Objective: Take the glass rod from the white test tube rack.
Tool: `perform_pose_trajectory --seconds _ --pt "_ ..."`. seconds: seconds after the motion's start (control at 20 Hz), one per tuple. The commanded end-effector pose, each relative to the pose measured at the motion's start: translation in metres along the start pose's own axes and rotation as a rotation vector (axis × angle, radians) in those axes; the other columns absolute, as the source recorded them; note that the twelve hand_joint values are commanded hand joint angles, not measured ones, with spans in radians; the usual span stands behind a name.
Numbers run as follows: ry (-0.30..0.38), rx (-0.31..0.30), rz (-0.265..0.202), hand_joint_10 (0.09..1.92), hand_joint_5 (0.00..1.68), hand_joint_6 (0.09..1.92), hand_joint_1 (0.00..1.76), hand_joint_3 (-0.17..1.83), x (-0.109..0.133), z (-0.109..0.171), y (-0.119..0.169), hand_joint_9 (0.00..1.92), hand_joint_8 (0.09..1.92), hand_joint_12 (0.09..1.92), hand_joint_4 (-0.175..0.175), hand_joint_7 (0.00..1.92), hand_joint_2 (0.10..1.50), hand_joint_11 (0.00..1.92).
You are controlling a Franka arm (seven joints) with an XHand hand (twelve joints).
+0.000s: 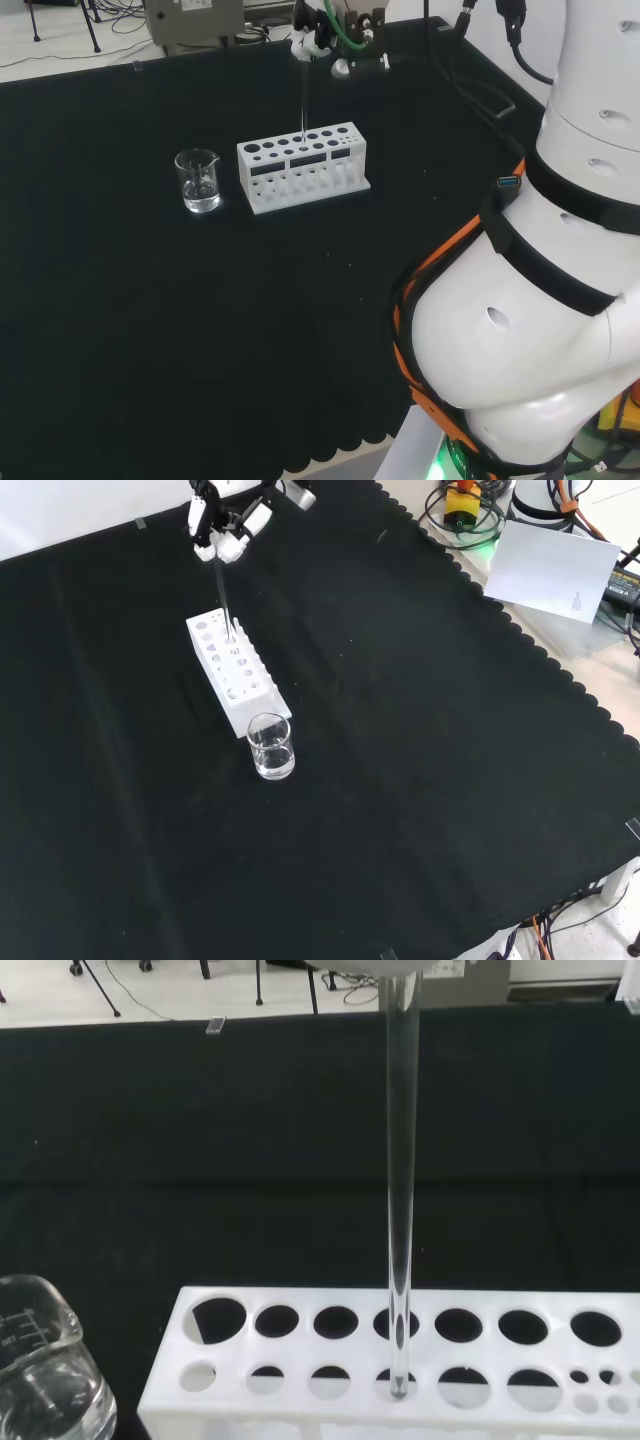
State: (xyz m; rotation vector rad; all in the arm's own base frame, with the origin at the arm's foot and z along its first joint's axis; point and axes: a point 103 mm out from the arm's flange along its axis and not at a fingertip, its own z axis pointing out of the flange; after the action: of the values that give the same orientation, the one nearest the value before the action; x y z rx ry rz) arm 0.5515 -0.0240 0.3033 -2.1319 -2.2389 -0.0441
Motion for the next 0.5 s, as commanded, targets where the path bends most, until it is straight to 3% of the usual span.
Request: perform_pose_trajectory --seconds 0.05,0.5 --pt "-0.007 0.011 0.001 0.91 1.20 0.68 1.21 -0.17 0.001 -0.020 -0.016 1.76 1.12 0.84 -0.175 1.47 1.10 1.76" --pt "-0.003 -0.019 -0.006 0.89 1.22 0.66 1.21 -0.17 0.008 -0.040 -0.038 1.77 1.10 0.83 -0.175 1.48 1.09 1.77"
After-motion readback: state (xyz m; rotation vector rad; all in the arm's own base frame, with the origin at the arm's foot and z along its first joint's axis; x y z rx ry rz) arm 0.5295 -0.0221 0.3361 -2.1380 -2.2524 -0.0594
